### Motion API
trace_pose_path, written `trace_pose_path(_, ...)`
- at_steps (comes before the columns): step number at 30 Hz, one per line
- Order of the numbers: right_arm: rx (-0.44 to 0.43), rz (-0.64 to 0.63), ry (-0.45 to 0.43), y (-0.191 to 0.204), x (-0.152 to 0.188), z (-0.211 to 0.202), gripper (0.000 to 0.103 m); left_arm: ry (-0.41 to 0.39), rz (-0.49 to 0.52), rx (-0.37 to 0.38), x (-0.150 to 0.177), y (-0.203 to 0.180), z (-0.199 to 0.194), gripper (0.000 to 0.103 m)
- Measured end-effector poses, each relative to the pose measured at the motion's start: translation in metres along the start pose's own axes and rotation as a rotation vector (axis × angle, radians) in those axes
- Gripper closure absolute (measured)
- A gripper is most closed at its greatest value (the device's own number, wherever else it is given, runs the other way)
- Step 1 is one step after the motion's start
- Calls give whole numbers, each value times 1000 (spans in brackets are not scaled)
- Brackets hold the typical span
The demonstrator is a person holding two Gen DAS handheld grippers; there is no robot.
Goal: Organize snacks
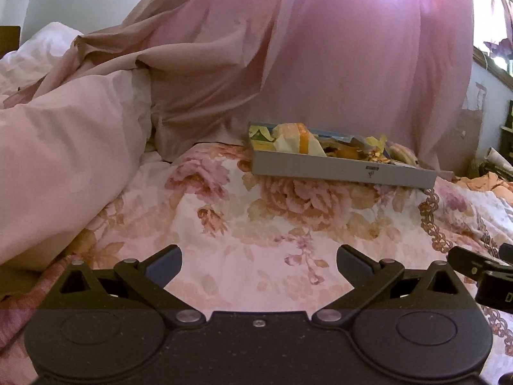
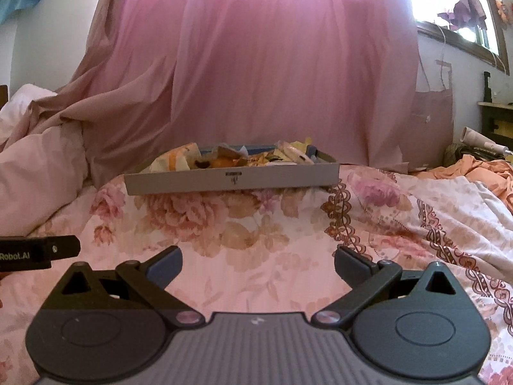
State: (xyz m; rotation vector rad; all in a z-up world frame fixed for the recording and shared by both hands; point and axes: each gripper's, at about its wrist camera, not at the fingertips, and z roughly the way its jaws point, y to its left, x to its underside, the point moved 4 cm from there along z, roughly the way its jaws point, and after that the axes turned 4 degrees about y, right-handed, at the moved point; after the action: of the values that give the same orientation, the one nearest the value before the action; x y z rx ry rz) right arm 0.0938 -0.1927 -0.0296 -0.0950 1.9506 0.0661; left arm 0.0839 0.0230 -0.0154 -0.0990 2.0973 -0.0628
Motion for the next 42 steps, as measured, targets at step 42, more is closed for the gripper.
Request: trace_pose_path(42,-3,-5,3,3,1,0,0,-10,18,7,0,-5,-4,1)
